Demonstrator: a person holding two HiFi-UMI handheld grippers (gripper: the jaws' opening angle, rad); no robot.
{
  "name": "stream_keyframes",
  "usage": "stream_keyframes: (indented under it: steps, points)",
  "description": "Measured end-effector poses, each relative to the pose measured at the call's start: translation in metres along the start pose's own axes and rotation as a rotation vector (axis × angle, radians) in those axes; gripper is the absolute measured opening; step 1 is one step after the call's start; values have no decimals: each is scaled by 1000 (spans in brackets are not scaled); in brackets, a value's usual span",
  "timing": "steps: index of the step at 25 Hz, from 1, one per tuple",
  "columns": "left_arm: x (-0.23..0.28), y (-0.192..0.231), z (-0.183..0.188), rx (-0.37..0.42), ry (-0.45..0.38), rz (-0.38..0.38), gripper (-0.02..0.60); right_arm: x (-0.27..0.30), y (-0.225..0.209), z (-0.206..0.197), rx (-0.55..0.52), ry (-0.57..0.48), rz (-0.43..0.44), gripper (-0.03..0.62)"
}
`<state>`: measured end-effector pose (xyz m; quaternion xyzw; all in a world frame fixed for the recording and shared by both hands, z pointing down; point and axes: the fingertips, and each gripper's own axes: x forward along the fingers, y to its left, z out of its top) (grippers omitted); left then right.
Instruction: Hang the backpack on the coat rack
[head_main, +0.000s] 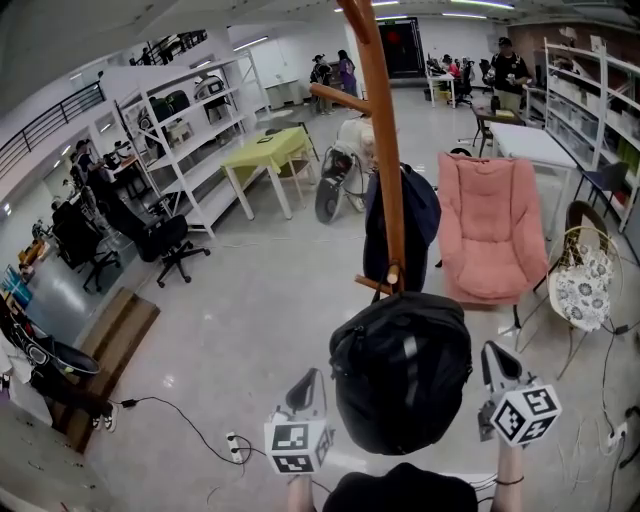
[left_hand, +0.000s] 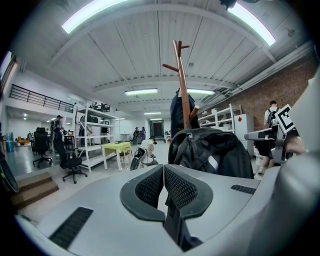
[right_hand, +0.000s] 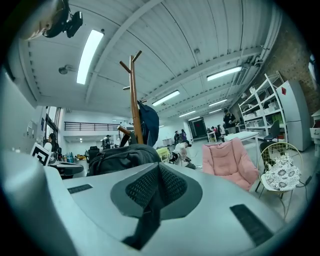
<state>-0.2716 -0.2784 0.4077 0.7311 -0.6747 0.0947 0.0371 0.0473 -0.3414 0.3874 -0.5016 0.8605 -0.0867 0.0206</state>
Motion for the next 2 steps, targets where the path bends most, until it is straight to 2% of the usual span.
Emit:
stream_keyframes:
  steps: [2]
  points:
    - [-2,1,1,3,-8,2,20,-1,1,1,-4,-3,0,14]
